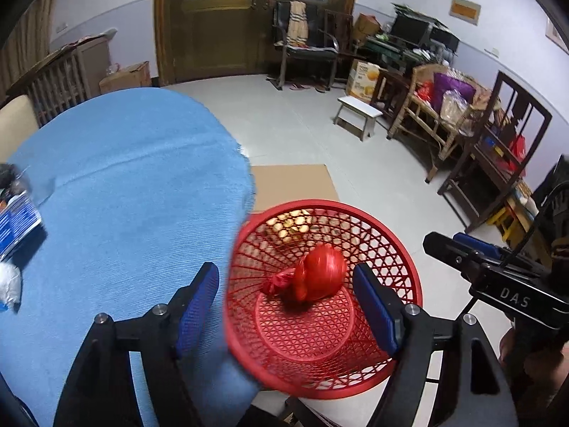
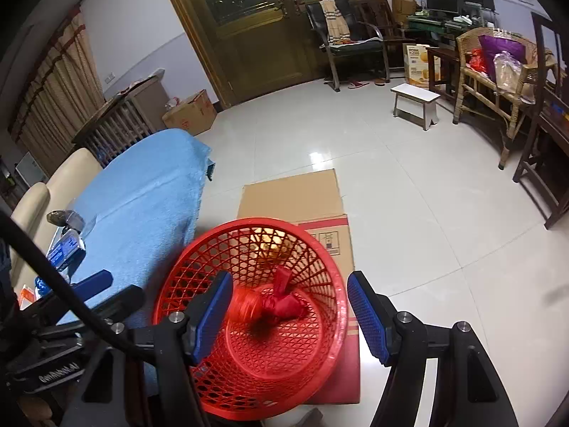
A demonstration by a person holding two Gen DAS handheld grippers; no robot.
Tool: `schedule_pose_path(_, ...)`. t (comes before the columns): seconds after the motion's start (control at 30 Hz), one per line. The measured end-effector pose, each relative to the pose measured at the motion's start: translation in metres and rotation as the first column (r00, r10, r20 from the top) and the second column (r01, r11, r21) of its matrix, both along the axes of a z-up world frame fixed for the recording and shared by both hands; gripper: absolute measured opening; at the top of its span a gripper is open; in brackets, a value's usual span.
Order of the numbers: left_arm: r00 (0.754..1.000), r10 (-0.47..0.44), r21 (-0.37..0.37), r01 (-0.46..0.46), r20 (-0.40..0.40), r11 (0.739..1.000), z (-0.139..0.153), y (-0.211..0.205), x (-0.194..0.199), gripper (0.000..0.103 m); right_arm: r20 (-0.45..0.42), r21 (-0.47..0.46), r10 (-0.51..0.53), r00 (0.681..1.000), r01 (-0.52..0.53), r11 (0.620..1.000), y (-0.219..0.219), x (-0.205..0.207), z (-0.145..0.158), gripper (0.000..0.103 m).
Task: Collect trash
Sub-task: 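Return both tools to the table toward the white bag and blue box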
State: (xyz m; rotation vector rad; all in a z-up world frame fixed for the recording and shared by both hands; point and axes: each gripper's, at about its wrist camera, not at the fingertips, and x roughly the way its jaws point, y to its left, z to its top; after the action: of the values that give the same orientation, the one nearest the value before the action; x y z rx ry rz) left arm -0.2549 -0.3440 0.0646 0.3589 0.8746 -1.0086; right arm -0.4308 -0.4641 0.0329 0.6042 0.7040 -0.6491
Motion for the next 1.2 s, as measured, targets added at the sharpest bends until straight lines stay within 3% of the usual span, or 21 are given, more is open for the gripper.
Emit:
schedule_pose_path(0.17, 0.995, 0.095, -0.026, -0.095, -0.014, 0.995, 0.005, 0.037, 0.022, 0.078, -0.007, -0.002, 0.048, 0.999, -0.048, 0.999, 0.013, 0.016, 0.0, 0.071)
schedule_pose_path(0.4, 0.968, 0.244, -0.063, -0.247, -0.049, 0.967, 0.007, 0.097, 0.052, 0.078, -0.032, -0.009, 0.126, 0.992, -0.126, 0.992, 0.038, 0.045, -0.003, 0.07)
schedule_pose_path(0.57, 0.936, 0.351, -0.081, -0.352, -0.027, 0.932, 0.01, 0.139, 0.07, 0.078, -0.038, -0.025, 0.202, 0.979, -0.203, 0.979, 0.065, 0.07, 0.002, 0.07)
schedule_pose_path(0.73, 0.885, 0.466, -0.108, -0.463, 0.002, 0.88, 0.014, 0.18, 0.087, 0.078, -0.046, -0.039, 0.291, 0.956, -0.293, 0.955, 0.095, 0.1, 0.006, 0.07)
schedule_pose_path(0.97, 0.836, 0.549, -0.128, -0.542, 0.016, 0.83, 0.014, 0.215, 0.108, 0.078, -0.042, -0.069, 0.408, 0.912, -0.41, 0.91, 0.135, 0.144, 0.016, 0.07)
schedule_pose_path(1.13, 0.794, 0.607, -0.132, -0.599, 0.024, 0.79, 0.01, 0.239, 0.114, 0.078, 0.011, -0.087, 0.5, 0.866, -0.498, 0.863, 0.157, 0.182, 0.035, 0.096)
schedule_pose_path(1.2, 0.779, 0.627, -0.126, -0.62, 0.026, 0.775, 0.007, 0.249, 0.117, 0.078, 0.03, -0.095, 0.536, 0.844, -0.531, 0.842, 0.169, 0.204, 0.039, 0.098)
